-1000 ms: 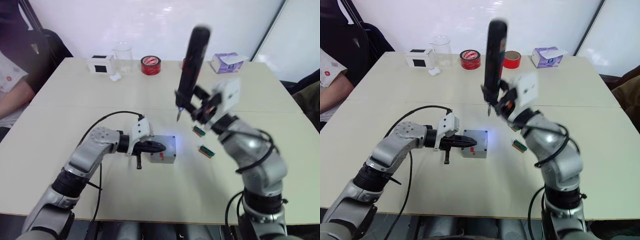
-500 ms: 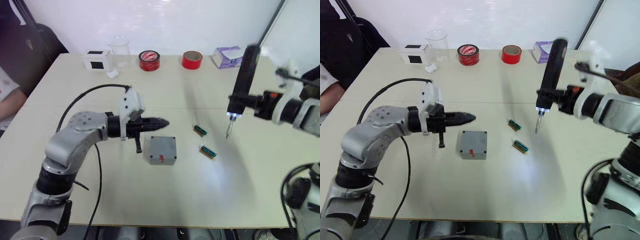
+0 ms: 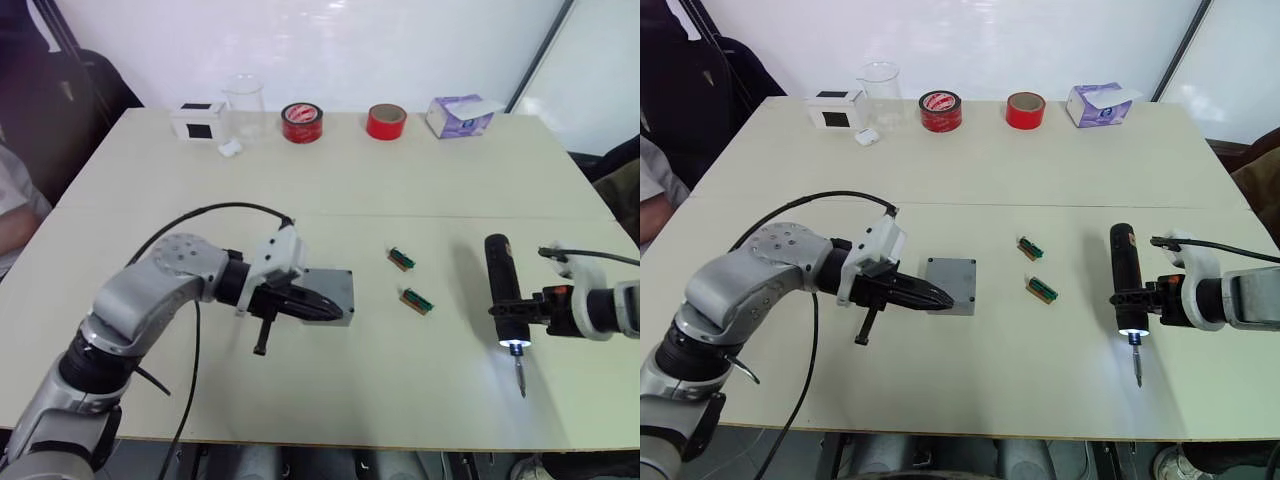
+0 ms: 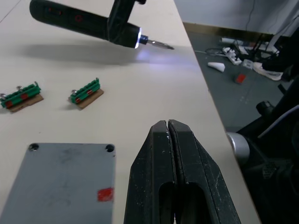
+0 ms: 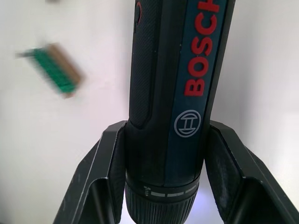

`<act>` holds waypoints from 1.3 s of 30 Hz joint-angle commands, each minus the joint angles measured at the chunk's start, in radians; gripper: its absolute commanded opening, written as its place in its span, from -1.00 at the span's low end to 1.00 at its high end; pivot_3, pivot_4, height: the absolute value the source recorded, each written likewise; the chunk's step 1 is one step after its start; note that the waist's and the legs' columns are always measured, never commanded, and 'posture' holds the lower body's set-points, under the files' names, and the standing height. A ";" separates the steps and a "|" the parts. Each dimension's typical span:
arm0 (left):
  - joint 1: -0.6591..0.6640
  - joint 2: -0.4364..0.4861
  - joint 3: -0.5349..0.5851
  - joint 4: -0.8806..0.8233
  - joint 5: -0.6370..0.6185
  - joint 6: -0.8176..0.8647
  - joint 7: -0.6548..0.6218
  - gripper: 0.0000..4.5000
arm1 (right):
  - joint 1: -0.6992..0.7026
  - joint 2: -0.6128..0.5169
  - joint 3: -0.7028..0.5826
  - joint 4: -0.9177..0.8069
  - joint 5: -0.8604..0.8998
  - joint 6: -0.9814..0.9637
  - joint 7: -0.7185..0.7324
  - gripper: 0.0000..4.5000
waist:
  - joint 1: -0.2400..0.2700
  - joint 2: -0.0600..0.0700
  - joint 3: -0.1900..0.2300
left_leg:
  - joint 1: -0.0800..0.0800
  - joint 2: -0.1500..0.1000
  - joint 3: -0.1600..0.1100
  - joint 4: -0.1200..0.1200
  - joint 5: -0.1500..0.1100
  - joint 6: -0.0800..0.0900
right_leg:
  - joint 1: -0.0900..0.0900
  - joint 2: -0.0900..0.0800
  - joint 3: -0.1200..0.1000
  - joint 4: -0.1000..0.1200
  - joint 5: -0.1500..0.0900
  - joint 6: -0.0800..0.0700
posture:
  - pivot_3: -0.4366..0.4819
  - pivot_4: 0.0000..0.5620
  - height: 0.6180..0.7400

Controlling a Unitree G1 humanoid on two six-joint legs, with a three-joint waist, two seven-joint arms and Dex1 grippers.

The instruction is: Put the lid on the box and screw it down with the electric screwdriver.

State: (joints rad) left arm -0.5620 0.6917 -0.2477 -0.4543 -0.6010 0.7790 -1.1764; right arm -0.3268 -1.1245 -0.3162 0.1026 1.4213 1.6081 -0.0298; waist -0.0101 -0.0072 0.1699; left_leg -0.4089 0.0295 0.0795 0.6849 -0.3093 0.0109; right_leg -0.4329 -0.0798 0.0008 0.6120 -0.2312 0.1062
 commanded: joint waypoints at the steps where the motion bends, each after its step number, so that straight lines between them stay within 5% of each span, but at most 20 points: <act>1: 0.013 -0.006 0.008 -0.028 -0.016 0.012 0.029 -1.00 | -0.053 -0.006 0.029 -0.001 -0.039 0.006 0.041 -0.17 | -0.001 0.000 0.000 | 0.000 0.000 0.000 0.000 0.000 0.000 | 0.000 0.000 0.000 0.000 0.000 0.000 | -0.05 -0.47 1.00; 6: 0.040 0.001 0.024 0.006 -0.004 0.003 0.049 -1.00 | -0.072 0.015 0.081 0.000 -0.162 0.005 0.075 -0.17 | -0.001 0.000 0.000 | 0.000 0.000 0.000 0.000 0.000 0.000 | 0.000 0.000 0.000 0.000 0.000 0.001 | -0.05 -0.47 1.00; 8: 0.058 -0.001 0.037 0.023 -0.010 0.004 0.057 -1.00 | -0.056 0.013 0.095 -0.014 -0.209 0.005 0.099 0.26 | 0.000 0.000 0.000 | 0.000 0.000 0.000 0.000 0.000 0.000 | 0.000 0.000 0.000 0.000 0.000 0.001 | -0.05 -0.47 1.00; 13: 0.082 0.008 0.042 0.025 -0.004 -0.002 0.067 -1.00 | -0.023 0.029 0.088 -0.060 -0.290 0.005 0.154 0.97 | 0.004 -0.004 -0.002 | 0.000 0.000 0.000 0.001 0.000 0.000 | 0.002 -0.001 -0.001 0.000 0.000 0.000 | -0.05 -0.47 1.00; 20: 0.084 0.007 0.093 0.059 -0.024 0.006 0.090 -1.00 | -0.066 0.052 -0.026 -0.081 -0.329 0.006 0.208 0.99 | 0.000 -0.008 -0.002 | 0.001 0.000 -0.001 0.002 0.000 0.000 | 0.004 -0.002 -0.001 -0.001 0.000 0.000 | -0.05 -0.47 1.00; 26: 0.068 0.047 0.223 0.139 -0.052 0.033 0.123 -1.00 | -0.232 -0.075 -0.050 -0.212 -0.255 0.006 0.289 0.99 | -0.004 -0.003 -0.001 | 0.001 0.000 -0.001 0.001 0.000 0.000 | 0.001 -0.001 -0.001 0.002 0.001 0.001 | -0.05 -0.47 1.00; 31: 0.075 0.067 0.211 0.206 0.037 -0.021 0.169 -1.00 | -0.298 -0.061 0.081 -0.493 -0.266 -0.087 0.401 0.99 | -0.002 -0.005 -0.001 | 0.001 0.002 -0.003 -0.001 0.000 0.000 | 0.000 0.002 -0.003 0.002 0.000 0.000 | -0.05 -0.47 1.00; 35: 0.074 0.026 0.081 0.264 0.211 -0.078 0.275 -1.00 | -0.193 0.098 0.334 -0.764 -0.400 -0.345 0.504 0.99 | 0.001 -0.007 -0.002 | 0.001 0.001 -0.003 -0.001 0.000 0.000 | 0.001 0.000 -0.003 0.001 0.000 0.000 | -0.05 -0.47 1.00; 39: 0.120 -0.002 0.078 0.202 0.185 -0.029 0.289 -1.00 | -0.083 0.170 0.402 -0.807 -0.478 -0.447 0.538 0.99 | 0.005 -0.007 -0.001 | -0.002 0.000 -0.002 0.001 0.000 -0.001 | 0.000 -0.003 -0.003 0.001 0.001 0.001 | -0.05 -0.47 1.00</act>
State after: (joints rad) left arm -0.4458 0.6853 -0.1842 -0.1908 -0.4046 0.7376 -0.8949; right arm -0.4180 -0.9503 0.1106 -0.6814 0.9941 1.2243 0.4925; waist -0.0051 -0.0142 0.1686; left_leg -0.4117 0.0299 0.0779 0.6865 -0.3091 0.0103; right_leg -0.4332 -0.0836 -0.0018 0.6133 -0.2304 0.1070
